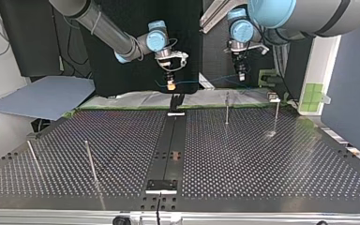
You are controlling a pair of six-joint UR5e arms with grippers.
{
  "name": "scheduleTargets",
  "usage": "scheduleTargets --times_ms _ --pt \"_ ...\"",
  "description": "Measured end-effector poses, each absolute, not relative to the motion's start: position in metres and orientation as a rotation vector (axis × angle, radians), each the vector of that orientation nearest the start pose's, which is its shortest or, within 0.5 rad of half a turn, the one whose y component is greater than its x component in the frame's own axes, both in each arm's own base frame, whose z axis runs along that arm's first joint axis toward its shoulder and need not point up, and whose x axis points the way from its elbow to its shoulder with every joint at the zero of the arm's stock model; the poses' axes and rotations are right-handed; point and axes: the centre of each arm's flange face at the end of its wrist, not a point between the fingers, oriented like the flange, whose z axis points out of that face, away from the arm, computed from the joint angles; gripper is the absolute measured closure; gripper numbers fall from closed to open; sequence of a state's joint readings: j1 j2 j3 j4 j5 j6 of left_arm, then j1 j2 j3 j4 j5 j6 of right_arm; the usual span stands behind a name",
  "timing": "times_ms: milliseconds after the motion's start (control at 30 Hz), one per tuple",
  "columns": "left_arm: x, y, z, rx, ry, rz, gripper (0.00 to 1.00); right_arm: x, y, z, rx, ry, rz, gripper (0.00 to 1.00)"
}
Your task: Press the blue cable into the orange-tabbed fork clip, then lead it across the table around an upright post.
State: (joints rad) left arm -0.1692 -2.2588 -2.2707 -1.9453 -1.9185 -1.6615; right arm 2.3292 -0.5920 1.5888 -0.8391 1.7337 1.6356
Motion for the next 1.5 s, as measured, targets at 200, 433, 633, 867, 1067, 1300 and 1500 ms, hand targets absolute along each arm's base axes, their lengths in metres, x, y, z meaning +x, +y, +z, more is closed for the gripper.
scheduleTargets --times_ms 200,433,633,867,1067,1300,1500 --pt "0.411 -0.169 -0.008 -0.169 1.734 0.082 1.0 0.535 -0.405 -0.035 1.759 -0.984 1.538 1.0" --pt "0.429 -0.165 -0.004 -0.184 1.726 0.051 1.0 0.538 -0.416 -0.029 1.747 -0.982 1.542 1.0" --pt "0.436 -0.16 -0.015 -0.2 1.739 0.044 1.0 0.537 -0.418 -0.029 1.748 -0.978 1.547 1.0" --pt "0.448 -0.156 -0.018 -0.213 1.736 0.037 1.0 0.537 -0.42 -0.029 1.752 -0.971 1.559 1.0" --pt "0.456 -0.156 -0.017 -0.21 1.736 0.015 1.0 0.536 -0.424 -0.029 1.748 -0.968 1.566 1.0" --pt "0.461 -0.155 -0.016 -0.211 1.732 -0.011 1.0 0.532 -0.43 -0.029 1.741 -0.974 1.562 1.0" --pt "0.467 -0.155 -0.014 -0.213 1.73 -0.02 1.0 0.528 -0.435 -0.03 1.733 -0.98 1.559 1.0"
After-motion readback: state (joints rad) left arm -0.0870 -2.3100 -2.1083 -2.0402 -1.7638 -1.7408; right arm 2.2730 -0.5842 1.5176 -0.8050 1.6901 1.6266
